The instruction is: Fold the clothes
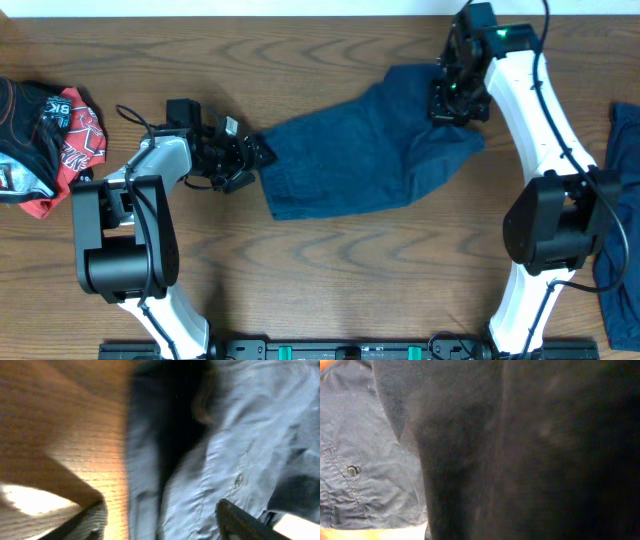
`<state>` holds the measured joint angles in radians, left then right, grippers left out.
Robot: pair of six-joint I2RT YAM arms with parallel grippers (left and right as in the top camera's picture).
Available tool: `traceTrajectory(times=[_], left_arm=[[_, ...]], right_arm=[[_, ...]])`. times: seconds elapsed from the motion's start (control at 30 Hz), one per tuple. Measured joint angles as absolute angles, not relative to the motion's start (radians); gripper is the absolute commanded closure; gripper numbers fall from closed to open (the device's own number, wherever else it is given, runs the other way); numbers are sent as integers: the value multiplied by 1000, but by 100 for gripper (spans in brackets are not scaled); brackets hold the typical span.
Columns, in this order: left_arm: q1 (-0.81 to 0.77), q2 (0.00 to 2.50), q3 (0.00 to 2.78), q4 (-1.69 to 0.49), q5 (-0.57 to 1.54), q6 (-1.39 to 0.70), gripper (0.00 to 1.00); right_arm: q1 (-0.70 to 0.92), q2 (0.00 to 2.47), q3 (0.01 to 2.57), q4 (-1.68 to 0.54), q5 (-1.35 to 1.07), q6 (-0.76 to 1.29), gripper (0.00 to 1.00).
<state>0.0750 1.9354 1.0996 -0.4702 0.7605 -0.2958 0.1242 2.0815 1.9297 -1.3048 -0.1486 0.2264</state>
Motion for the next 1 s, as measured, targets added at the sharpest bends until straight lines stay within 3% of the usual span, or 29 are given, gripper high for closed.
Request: traceTrajectory(times=[0.03, 0.4, 0.47, 0.67, 1.0], left_arm=[[75, 1935, 1100, -473, 751, -295, 52], [41, 1928, 1107, -498, 628, -314, 52], [27, 1924, 1108, -497, 607, -315, 52], [-33, 1921, 1110, -496, 554, -323, 68], [-64, 1920, 1111, -497, 515, -344, 70]], right_arm=[[118, 2080, 1930, -1305, -143, 226, 99], [109, 2022, 1930, -1351, -121, 197, 99], [131, 2021, 1930, -1352, -115, 193, 99], [252, 2021, 1930, -1350, -114, 193, 99], [387, 2021, 1930, -1365, -115, 194, 99]])
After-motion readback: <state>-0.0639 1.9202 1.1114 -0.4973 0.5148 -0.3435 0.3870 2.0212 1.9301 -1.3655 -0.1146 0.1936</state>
